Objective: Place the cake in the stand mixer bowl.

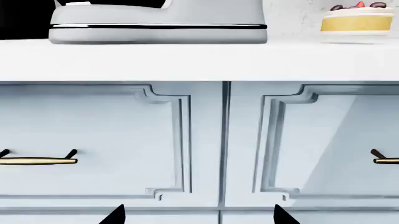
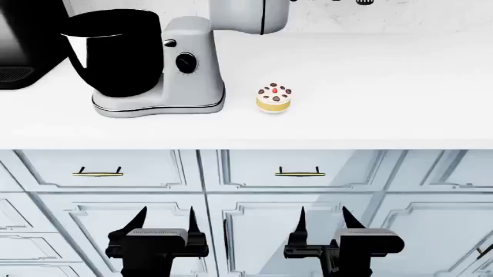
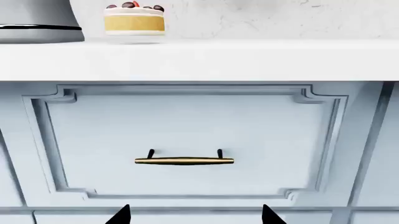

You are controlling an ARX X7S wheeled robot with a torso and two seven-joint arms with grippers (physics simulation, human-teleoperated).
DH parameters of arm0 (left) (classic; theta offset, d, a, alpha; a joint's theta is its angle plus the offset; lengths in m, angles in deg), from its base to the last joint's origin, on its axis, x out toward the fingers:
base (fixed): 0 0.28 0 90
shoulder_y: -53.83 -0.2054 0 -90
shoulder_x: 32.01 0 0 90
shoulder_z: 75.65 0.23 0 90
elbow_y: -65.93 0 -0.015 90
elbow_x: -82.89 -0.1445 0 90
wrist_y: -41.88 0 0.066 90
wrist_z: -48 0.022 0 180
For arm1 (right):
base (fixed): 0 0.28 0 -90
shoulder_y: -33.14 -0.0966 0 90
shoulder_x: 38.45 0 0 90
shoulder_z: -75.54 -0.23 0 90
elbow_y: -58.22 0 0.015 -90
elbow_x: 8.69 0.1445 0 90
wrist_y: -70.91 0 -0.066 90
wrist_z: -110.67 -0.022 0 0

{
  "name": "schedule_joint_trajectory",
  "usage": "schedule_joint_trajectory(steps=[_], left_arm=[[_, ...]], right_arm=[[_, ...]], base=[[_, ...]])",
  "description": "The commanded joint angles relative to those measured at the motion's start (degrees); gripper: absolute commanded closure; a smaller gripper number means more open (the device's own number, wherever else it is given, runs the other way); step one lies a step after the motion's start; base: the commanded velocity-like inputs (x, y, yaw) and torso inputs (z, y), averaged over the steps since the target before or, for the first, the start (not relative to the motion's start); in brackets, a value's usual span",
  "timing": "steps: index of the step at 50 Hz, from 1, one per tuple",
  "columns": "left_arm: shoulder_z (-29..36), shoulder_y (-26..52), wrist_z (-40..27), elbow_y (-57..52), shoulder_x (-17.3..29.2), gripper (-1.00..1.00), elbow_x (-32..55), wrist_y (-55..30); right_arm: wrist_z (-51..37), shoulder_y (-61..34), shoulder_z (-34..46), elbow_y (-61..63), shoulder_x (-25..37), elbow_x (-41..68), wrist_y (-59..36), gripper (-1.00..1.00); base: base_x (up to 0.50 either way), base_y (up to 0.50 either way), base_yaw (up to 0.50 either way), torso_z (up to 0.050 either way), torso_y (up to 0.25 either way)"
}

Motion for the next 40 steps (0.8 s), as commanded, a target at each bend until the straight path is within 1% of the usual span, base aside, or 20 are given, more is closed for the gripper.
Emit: schedule_joint_trajectory(steps=[1,11,13,23,34,36,37,38,39,40], left_arm=[[1.17,-0.91,-0.63,-1.38,0.97,-1.0,1.17,-0.7],[2.89,-0.62,-2.79,0.41,2.45,-1.0,2.89,0.02],[3.15,-0.59,-2.94,0.42,2.72,-1.0,3.23,0.07],[4.18,-0.69,-3.79,0.54,3.71,-1.0,4.42,0.26],[4.91,-0.92,-4.28,-1.84,4.77,-1.0,6.05,-2.04],[5.3,-0.8,-4.35,-3.88,5.17,-1.0,6.28,-4.66],[5.67,-0.56,-4.14,-7.91,5.83,-1.0,6.96,-9.4],[5.95,-0.54,-3.79,-10.47,6.3,-1.0,7.57,-11.86],[6.11,-0.19,-3.44,-17.16,7.34,-1.0,9.3,-18.81],[6.1,0.09,-3.81,-20.06,7.78,-1.0,9.69,-21.92]], right_arm=[[-0.93,0.55,1.6,0.73,1.08,0.12,-0.37,-1.0],[-4.3,-0.42,3.17,-2.73,2.22,1.09,0.92,-1.0],[-5.92,-0.27,3.36,-2.93,2.36,0.08,2.06,-1.0],[-5.39,-0.33,4.68,-3.01,3.56,2.4,1.2,-1.0],[-5.91,0.34,5.96,-1.7,4.55,3.17,0.57,-1.0],[-6.4,0.42,6.08,0.42,4.78,3.13,-1.71,-1.0],[-6.39,0.47,6.0,5.08,5.3,3.7,-6.99,-1.0],[-6.16,0.66,6.09,7.67,5.77,4.05,-8.97,-1.0],[-4.88,0.51,6.07,14.01,6.99,5.96,-15.69,-1.0],[-4.19,0.33,6.03,16.7,7.58,7.08,-18.62,-1.0]], base=[[0.0,0.0,0.0,0.0,0.0],[0.0,0.01,0.0,0.0,0.0],[0.0,0.39,0.0,0.0,0.0],[0.0,0.49,0.0,0.0,0.0],[0.0,0.0,0.0,0.05,0.0],[0.0,0.0,0.0,0.05,0.0],[0.0,0.0,0.0,0.05,0.0],[0.0,0.0,0.0,0.05,0.0],[0.0,0.0,0.0,0.05,0.0],[0.0,0.0,0.0,0.05,0.0]])
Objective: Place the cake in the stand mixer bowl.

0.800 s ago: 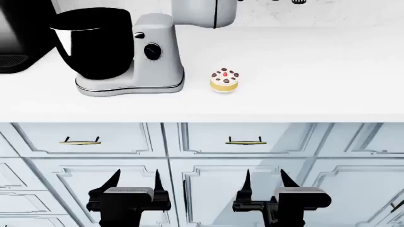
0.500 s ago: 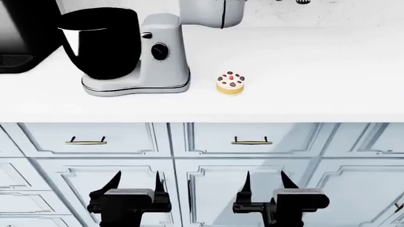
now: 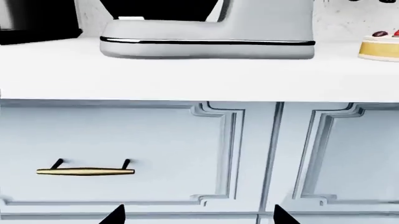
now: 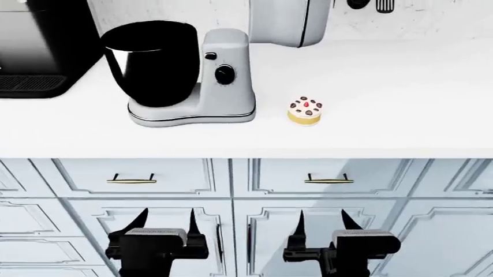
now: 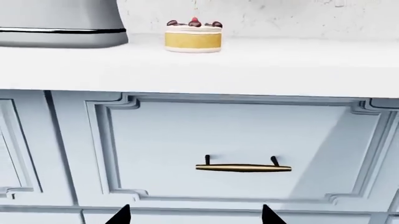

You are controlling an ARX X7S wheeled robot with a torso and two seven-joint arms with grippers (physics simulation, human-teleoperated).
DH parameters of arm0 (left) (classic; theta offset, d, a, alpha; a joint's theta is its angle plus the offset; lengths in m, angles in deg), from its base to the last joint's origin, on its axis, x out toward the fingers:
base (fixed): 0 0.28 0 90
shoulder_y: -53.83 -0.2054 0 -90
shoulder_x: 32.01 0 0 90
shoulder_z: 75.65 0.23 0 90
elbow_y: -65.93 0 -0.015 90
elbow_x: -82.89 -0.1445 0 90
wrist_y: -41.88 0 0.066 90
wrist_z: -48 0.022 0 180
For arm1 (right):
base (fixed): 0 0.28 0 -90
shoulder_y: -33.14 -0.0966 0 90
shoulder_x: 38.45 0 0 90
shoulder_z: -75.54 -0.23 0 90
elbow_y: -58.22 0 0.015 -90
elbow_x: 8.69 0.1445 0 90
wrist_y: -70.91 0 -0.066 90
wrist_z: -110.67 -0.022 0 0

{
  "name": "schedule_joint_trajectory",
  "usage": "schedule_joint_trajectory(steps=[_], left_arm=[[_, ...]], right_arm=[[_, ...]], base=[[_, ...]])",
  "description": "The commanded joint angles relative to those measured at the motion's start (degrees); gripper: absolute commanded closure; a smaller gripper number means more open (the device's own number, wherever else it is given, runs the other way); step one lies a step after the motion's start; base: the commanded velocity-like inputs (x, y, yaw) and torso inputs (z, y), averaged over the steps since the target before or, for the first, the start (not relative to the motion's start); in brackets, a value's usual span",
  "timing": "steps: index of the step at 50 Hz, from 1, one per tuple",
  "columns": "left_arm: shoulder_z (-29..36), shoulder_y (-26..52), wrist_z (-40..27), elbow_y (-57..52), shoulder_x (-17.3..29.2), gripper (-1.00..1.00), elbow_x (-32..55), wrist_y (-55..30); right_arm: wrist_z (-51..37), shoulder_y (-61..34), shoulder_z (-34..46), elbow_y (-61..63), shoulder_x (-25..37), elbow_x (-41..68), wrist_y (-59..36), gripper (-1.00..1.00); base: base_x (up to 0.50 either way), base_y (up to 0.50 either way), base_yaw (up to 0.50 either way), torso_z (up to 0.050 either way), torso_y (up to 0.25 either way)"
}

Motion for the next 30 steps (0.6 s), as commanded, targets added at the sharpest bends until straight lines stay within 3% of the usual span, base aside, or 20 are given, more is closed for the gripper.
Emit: schedule_joint_trajectory(steps=[1,5,8,14,19,21,26,30], left_arm=[[1.45,2.01,-0.27,-22.69,4.28,-1.0,5.16,-24.94],[0.8,10.28,-1.69,-37.93,7.62,-1.0,9.01,-49.05],[3.06,14.54,-3.13,-41.84,9.89,-1.0,8.0,-57.08],[1.51,21.71,-3.27,-50.11,9.22,-1.0,11.56,-73.16],[0.5,27.9,-4.3,-55.87,9.27,-1.0,14.81,-85.4],[-3.0,28.46,-11.81,-55.44,11.61,-1.0,26.99,-85.51],[-10.95,35.25,-43.67,-49.86,18.87,-1.0,69.96,-85.3],[-10.41,38.06,-52.34,-48.57,22.19,-1.0,81.1,-84.11]], right_arm=[[1.57,-1.02,-0.01,21.16,4.17,5.95,-22.98,-1.0],[-0.29,-6.45,2.51,33.18,7.9,4.11,-41.25,-1.0],[0.01,-8.47,1.97,36.11,8.46,5.38,-46.93,-1.0],[4.17,-12.83,-0.96,46.13,9.31,13.02,-64.93,-1.0],[3.58,-14.48,-0.96,50.22,10.33,13.26,-67.92,-1.0],[3.88,-15.01,-2.52,51.3,9.99,14.28,-70.51,-1.0],[4.05,-16.75,-4.68,54.41,9.95,15.76,-75.94,-1.0],[4.26,-18.18,-5.32,58.45,11.65,16.91,-79.98,-1.0]], base=[[0.0,0.0,0.0,0.05,0.0],[0.0,0.0,0.0,0.05,0.0],[0.0,0.0,0.0,0.05,0.0],[0.0,0.0,0.0,0.05,0.0],[0.0,0.0,0.0,0.05,0.0],[0.0,0.0,0.0,0.05,0.0],[0.0,0.0,0.0,0.05,0.0],[0.0,0.0,0.0,0.05,0.0]])
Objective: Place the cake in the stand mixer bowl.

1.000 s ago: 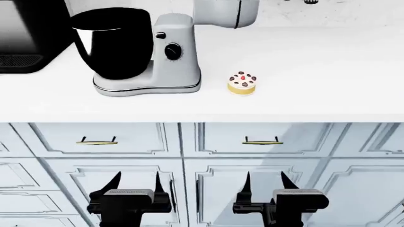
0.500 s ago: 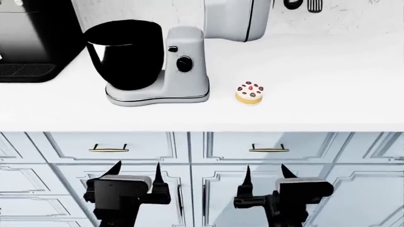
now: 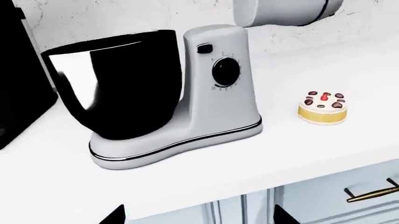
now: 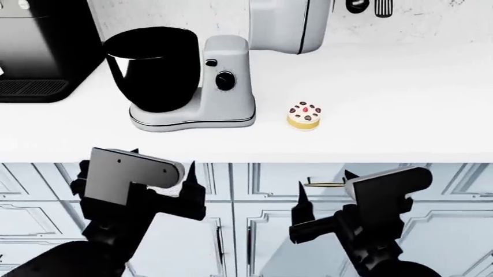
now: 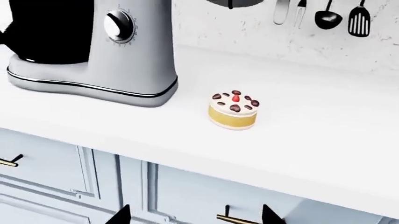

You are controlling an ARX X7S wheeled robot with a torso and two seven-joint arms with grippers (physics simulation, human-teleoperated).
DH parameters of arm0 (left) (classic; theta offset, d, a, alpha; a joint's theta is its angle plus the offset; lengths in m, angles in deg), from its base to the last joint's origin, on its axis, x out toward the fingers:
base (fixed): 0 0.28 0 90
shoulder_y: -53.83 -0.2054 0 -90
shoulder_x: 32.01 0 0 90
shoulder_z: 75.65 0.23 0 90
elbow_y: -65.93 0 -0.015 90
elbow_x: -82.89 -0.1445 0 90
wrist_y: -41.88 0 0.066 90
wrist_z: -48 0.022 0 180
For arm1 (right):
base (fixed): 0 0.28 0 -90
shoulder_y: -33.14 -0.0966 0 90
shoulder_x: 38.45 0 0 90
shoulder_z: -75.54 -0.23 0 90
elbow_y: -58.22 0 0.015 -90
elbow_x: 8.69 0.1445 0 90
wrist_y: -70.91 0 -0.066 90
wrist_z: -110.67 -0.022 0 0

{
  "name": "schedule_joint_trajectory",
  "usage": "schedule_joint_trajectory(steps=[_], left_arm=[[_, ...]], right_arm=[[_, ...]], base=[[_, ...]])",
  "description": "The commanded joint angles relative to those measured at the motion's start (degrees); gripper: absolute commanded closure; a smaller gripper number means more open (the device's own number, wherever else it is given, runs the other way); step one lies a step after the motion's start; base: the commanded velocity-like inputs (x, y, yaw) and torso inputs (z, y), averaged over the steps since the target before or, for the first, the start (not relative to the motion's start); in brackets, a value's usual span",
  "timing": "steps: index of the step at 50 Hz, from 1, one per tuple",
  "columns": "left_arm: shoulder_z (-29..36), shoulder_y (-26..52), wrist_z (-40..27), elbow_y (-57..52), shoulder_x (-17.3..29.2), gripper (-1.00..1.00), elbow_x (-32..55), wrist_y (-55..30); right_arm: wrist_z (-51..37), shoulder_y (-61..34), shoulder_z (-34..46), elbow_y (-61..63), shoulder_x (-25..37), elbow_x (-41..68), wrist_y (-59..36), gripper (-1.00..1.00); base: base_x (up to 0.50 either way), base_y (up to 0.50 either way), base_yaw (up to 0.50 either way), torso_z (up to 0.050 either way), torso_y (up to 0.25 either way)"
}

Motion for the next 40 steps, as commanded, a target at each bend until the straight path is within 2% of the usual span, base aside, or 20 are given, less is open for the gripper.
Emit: schedule_joint_trajectory(steps=[1,2,5,7,10,12,13,15,16,20,40], left_arm=[[-5.42,10.85,-30.78,-0.16,9.13,-1.0,43.27,-7.42],[-4.4,11.85,-34.35,0.55,10.41,-1.0,47.37,-6.38],[-1.56,13.29,-40.69,1.7,13.21,-1.0,55.05,-3.24],[0.23,14.14,-43.39,2.91,14.34,-1.0,56.16,-2.78],[4.23,16.48,-49.64,4.82,16.63,-1.0,62.48,1.18],[3.86,17.89,-50.11,4.46,17.96,-1.0,62.45,1.06],[2.71,16.8,-50.28,6.23,18.76,-1.0,65.95,4.3],[2.11,17.53,-46.74,4.39,18.44,-1.0,63.83,1.18],[3.03,16.62,-47.55,5.34,18.9,-1.0,65.0,1.98],[3.9,16.98,-47.65,5.05,19.86,-1.0,66.63,2.57],[4.55,16.13,-45.1,4.36,19.76,-1.0,64.34,2.16]], right_arm=[[1.01,-5.13,-4.55,11.5,2.31,6.62,-16.12,-1.0],[-3.41,-5.92,-3.85,11.54,4.78,10.76,-15.75,-1.0],[-18.24,-8.97,-8.31,11.53,9.28,31.9,-16.65,-1.0],[-22.42,-10.68,-9.55,11.31,9.92,37.19,-17.78,-1.0],[-24.01,-12.93,-11.03,10.11,9.17,39.82,-20.45,-1.0],[-24.96,-13.37,-10.86,10.04,9.41,40.76,-20.64,-1.0],[-25.04,-13.08,-10.36,9.88,9.82,40.54,-19.91,-1.0],[-24.87,-12.35,-9.13,9.46,10.69,39.87,-18.35,-1.0],[-24.37,-11.83,-9.04,9.62,11.09,39.99,-17.41,-1.0],[-24.72,-11.92,-8.25,9.28,11.41,40.04,-16.85,-1.0],[-24.93,-9.61,-3.64,6.46,14.09,37.54,-10.32,-1.0]], base=[[0.0,0.0,0.0,0.05,0.0],[0.0,0.0,0.0,0.05,0.0],[0.0,0.0,0.0,0.05,0.0],[0.0,0.0,0.0,0.0,0.0],[0.0,0.0,0.0,0.0,0.0],[0.0,0.0,0.0,0.0,0.0],[0.0,0.0,0.0,0.0,0.0],[0.0,0.0,0.0,0.0,0.0],[0.23,0.0,0.0,0.0,0.0],[0.5,0.0,0.0,0.0,0.0],[0.5,0.0,0.0,0.0,0.0]])
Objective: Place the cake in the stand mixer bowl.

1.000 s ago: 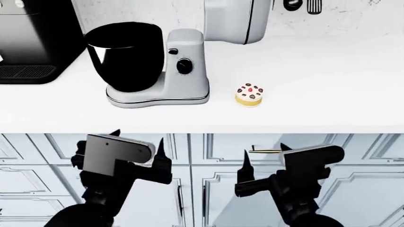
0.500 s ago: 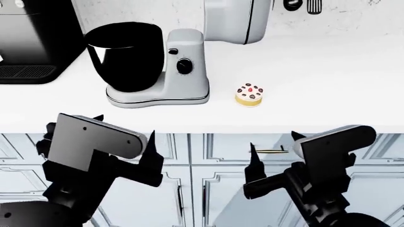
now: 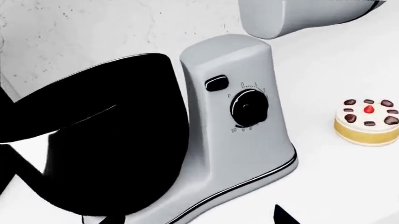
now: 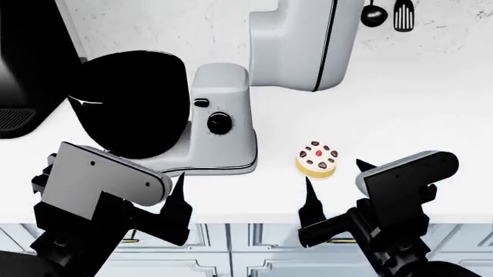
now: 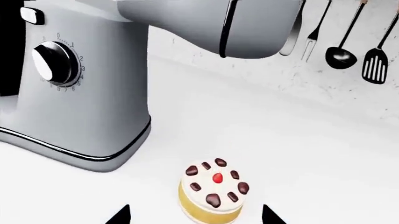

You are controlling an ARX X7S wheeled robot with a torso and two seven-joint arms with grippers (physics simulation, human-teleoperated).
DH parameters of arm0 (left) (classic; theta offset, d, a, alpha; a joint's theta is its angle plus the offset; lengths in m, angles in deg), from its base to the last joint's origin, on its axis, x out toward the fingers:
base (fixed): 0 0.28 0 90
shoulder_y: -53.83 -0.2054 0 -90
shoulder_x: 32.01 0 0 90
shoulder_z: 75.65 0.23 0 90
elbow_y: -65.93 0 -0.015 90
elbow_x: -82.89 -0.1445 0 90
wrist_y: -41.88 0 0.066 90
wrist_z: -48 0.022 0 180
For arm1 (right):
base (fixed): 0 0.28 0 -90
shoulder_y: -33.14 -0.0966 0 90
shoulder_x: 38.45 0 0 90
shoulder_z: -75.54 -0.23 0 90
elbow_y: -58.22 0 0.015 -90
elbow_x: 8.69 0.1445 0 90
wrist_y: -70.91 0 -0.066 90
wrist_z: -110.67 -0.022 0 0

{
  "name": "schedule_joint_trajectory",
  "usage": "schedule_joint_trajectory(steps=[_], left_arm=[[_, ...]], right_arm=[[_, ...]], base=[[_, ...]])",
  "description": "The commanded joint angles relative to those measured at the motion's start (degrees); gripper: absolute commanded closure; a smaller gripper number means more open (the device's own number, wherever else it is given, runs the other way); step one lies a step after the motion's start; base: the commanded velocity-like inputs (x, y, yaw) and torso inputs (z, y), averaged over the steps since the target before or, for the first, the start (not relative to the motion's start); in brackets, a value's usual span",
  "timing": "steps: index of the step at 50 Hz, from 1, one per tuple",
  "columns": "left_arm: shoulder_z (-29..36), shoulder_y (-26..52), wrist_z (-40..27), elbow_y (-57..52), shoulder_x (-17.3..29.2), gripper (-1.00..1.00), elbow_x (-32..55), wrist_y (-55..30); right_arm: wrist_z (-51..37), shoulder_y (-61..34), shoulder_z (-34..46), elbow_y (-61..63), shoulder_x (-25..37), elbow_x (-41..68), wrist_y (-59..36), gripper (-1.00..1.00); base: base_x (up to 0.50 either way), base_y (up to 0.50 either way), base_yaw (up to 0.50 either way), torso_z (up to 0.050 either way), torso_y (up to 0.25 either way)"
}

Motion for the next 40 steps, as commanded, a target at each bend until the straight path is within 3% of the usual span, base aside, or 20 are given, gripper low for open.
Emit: schedule_joint_trajectory(steps=[1,13,21,31,40], left_arm=[[1.05,0.58,-0.4,-0.26,0.73,-1.0,1.34,0.56],[1.53,1.0,-0.57,-0.68,1.71,-1.0,1.7,1.64],[1.52,0.72,0.0,-0.82,2.1,-1.0,1.21,1.86],[1.22,0.19,0.66,-1.33,2.57,-1.0,0.8,2.37],[1.4,-0.29,1.56,-1.6,2.71,-1.0,0.04,2.24]], right_arm=[[-1.02,0.68,1.86,-0.88,1.52,0.15,2.55,-1.0],[-6.99,-3.19,-0.51,-3.6,-0.73,2.97,-2.38,-1.0],[-10.97,-8.14,-7.09,-12.56,-2.95,15.26,-9.02,-1.0],[-7.28,-12.9,2.77,-23.35,-1.69,8.92,-3.5,-1.0],[-6.3,-14.57,5.26,-26.38,-1.29,7.36,-1.32,-1.0]], base=[[0.5,0.0,0.0,0.0,0.0],[0.03,0.0,0.0,0.0,0.001],[0.0,0.0,0.0,0.0,0.0],[0.0,0.0,0.0,0.0,0.0],[0.0,0.0,0.0,0.0,0.0]])
